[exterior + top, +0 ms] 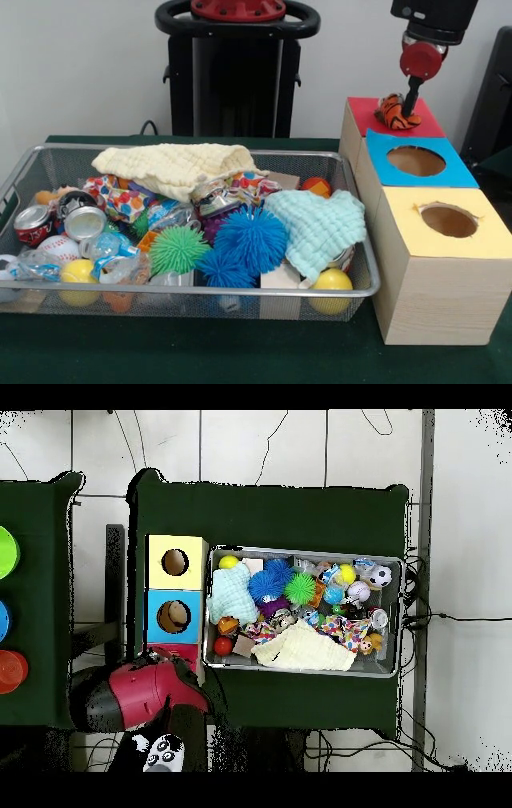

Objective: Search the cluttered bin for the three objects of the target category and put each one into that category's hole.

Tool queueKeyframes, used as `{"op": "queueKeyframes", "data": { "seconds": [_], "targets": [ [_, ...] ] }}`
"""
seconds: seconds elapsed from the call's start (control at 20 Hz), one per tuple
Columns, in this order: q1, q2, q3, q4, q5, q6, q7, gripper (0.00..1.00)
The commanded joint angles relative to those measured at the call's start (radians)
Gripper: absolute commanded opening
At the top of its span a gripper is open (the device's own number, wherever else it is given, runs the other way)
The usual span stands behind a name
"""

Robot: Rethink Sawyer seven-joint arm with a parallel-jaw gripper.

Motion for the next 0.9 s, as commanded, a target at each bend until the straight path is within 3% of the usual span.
{"op": "queueKeyframes", "data": {
  "seconds": [0.05, 0.45, 0.9],
  "targets": [
    [-0.008, 0.041, -0.004, 0.093, 0.010, -0.082, 0.292, 0.00],
    [-0.028, 0.048, 0.009, 0.147, -0.001, -0.171, 0.283, 0.00],
    [-0.036, -0.033, 0.013, 0.223, 0.009, -0.145, 0.256, 0.00]
  ]
}}
